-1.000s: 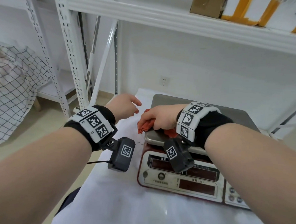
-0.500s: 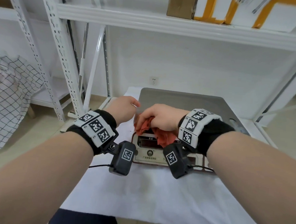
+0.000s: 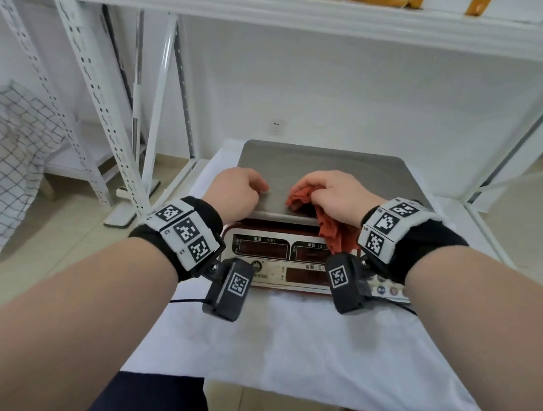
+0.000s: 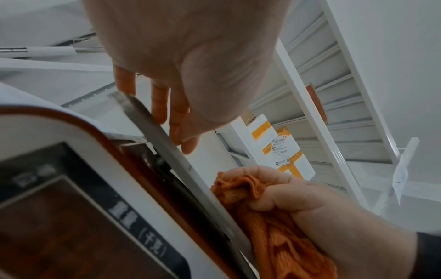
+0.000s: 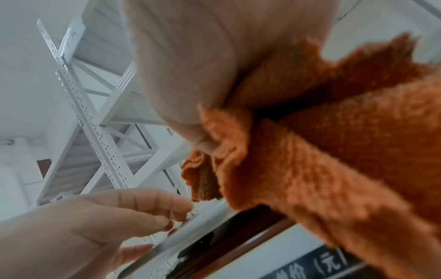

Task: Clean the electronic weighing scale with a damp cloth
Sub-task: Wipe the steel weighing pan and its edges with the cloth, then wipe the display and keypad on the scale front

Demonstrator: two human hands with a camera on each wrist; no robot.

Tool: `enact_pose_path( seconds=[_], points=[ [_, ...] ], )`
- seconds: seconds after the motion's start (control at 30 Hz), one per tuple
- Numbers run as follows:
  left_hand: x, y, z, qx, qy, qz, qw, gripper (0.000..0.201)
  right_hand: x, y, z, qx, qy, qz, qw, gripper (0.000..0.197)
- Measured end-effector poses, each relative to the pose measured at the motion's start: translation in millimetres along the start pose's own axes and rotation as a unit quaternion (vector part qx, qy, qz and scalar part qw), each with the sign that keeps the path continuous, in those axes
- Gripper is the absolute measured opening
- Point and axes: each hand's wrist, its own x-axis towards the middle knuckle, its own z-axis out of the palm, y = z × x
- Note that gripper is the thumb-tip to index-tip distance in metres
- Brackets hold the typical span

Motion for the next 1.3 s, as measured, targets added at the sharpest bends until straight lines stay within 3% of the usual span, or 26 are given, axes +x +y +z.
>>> enact_pose_path(
  seconds=[0.2, 0.33, 0.5, 0.73, 0.93, 1.17, 1.3],
  points=[
    [-2.4, -1.9, 1.4, 0.012, 0.002, -0.004, 1.0, 0.043, -4.9, 8.6, 12.5, -0.074, 0.021, -0.042, 0.996, 0.04],
    [-10.5, -5.3, 2.3, 0.017, 0.006, 0.006, 1.0, 0.045, -18.4, 0.8, 19.1, -0.074, 0.02, -0.049, 0.996, 0.043],
    [-27.5, -1.6, 4.8, 0.031, -0.006, 0.017, 0.999, 0.044, -35.0, -9.8, 34.6, -0.071, 0.028, -0.107, 0.991, 0.046],
    [-44.7, 7.4, 12.4, 0.093, 0.015, 0.039, 0.995, 0.04, -63.7, -2.0, 15.3, -0.011, 0.021, -0.066, 0.998, 0.04],
    [-55.5, 22.1, 20.1, 0.142, -0.009, 0.064, 0.988, 0.046, -96.5, 26.7, 3.0, -0.005, 0.176, 0.065, 0.982, 0.037],
    [-65.4, 34.4, 33.8, 0.219, -0.023, 0.059, 0.974, 0.047, -132.9, 68.2, -2.0, -0.007, 0.358, 0.202, 0.912, 0.04],
    [-71.3, 36.8, 40.8, 0.289, -0.032, 0.063, 0.955, 0.074, -136.7, 78.1, -1.6, -0.02, 0.405, 0.229, 0.885, 0.036]
  ],
)
